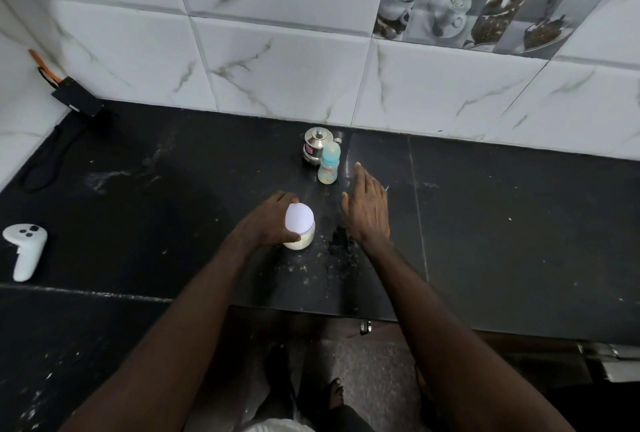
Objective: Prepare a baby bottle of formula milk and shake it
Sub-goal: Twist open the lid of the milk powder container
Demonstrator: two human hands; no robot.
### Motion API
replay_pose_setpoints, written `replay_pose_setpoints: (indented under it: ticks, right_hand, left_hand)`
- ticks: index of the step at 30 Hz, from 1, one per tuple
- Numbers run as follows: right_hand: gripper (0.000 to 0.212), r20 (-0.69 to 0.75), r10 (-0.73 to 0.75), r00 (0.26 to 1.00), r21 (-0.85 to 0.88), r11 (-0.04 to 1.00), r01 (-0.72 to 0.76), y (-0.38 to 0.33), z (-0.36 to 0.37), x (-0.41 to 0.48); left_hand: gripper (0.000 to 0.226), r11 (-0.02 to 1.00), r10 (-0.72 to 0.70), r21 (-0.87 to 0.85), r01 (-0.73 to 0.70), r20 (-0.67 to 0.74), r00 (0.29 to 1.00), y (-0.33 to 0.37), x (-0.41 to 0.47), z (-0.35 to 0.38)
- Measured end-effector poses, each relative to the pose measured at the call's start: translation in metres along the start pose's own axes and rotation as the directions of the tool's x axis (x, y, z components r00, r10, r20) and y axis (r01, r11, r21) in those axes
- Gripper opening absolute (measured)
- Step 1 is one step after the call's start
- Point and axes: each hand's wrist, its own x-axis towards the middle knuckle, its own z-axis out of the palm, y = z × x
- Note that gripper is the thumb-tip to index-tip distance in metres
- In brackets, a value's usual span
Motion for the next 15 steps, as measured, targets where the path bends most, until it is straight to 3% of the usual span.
replay_pose_setpoints:
  ticks: [9, 15]
  right_hand:
    - [0.071, 0.021, 0.016, 1.000, 0.016, 1.000, -0.016, 0.004, -0.004, -0.001]
    - [0.071, 0.030, 0.033, 0.999, 0.021, 0.999, -0.034, 0.008, -0.005, -0.002]
  left_hand:
    - [0.113, 0.998, -0.055, 0.022, 0.054, 0.043, 0.998, 0.004, 0.006, -0.013]
    - [0.080, 0.997, -0.038, -0.076, 0.021, -0.226, 0.974, 0.022, 0.035, -0.028]
